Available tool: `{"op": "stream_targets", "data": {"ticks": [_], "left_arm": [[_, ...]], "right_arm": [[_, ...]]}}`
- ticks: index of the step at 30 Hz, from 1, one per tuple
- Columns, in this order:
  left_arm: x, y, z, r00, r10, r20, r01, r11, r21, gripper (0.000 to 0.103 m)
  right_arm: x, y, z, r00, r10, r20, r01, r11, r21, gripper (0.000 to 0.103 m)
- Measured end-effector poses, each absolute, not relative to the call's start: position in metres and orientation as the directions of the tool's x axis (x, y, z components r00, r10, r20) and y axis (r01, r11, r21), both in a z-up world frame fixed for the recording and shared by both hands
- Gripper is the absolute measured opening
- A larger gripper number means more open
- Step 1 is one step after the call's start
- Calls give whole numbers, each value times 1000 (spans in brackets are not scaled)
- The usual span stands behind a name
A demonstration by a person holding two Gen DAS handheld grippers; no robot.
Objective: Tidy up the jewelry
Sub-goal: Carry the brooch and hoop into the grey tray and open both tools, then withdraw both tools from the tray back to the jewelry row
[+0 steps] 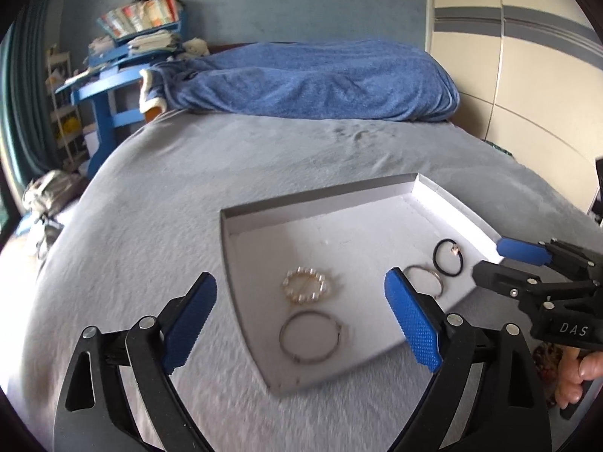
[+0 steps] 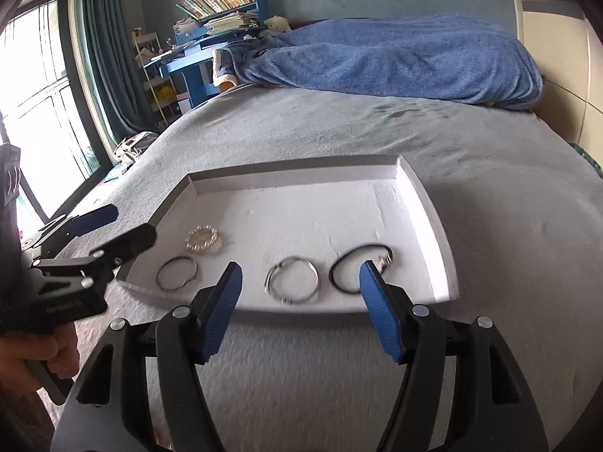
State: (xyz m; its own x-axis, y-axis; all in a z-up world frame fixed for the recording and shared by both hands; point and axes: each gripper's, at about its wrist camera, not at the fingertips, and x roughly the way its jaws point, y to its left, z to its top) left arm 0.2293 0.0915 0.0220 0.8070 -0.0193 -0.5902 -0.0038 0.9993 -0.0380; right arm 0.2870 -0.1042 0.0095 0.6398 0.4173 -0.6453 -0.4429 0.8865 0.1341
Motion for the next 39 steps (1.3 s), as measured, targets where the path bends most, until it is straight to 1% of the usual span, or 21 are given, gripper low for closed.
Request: {"op": "stream_targets", "data": {"ticks": [2,6,13,19,26,30,39], "left_arm": [[217,94,23,804,-21,-594,-13,999,-52,91],[190,95,23,797,-34,-603,-19,997,-81,92],[156,82,19,784,-52,-619,9,997,-72,92],[127,72,16,775,-71,-628,35,997,-69,93],[106,57,15,771,-88,-631,76,996,-46,93],[99,55,16,773,-94,-627,83,995,-46,93],[87,55,18,775,-99,-625,84,995,-53,93]], "right_arm": [[274,-109,11,649,404,-645,-439,891,116,65],[250,-120,15,662,391,-639,-434,896,98,70],[215,-141,15,664,371,-649,-404,908,107,70],[191,-161,20,683,365,-633,-380,917,119,71],[170,-187,23,705,348,-618,-340,930,136,72],[162,-200,24,714,343,-610,-324,935,146,75],[151,-234,21,736,311,-601,-268,949,163,75]]}}
